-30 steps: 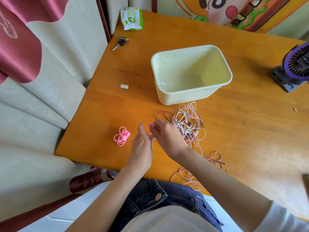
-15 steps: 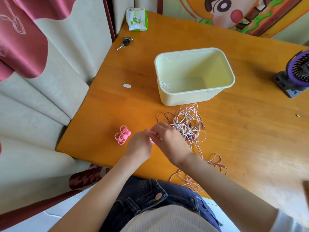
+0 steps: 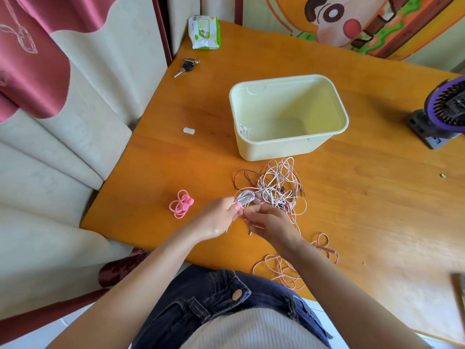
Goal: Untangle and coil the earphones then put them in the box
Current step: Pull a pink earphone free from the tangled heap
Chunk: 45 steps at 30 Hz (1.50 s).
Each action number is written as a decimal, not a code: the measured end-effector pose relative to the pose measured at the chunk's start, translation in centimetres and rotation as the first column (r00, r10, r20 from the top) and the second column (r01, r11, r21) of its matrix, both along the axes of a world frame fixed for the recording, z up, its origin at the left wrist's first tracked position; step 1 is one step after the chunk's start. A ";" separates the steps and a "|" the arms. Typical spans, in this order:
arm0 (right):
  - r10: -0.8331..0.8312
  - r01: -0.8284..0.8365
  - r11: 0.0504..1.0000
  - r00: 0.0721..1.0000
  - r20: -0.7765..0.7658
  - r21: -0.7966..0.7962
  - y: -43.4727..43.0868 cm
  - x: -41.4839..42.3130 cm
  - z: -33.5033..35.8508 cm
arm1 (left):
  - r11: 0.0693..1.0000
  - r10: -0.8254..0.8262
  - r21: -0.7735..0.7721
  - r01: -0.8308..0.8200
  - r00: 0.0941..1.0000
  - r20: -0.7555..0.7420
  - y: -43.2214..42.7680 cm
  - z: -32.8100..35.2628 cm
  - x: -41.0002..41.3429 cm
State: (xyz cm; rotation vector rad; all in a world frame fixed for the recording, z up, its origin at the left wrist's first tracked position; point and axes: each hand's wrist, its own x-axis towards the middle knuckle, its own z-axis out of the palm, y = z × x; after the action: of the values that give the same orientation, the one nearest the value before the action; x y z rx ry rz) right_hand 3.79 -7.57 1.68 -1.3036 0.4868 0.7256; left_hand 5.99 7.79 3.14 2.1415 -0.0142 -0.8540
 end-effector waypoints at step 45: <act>0.322 -0.261 0.936 0.906 0.273 -0.236 3.2 1.8 0.5 | 0.743 0.370 -0.485 -0.462 0.887 -0.277 2.3 0.4 -0.9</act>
State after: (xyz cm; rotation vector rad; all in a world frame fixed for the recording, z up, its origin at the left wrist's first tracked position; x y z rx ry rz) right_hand 5.57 -4.42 2.20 -1.6650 0.1070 0.7160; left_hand 5.08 10.05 3.54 1.4505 0.2742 -0.6517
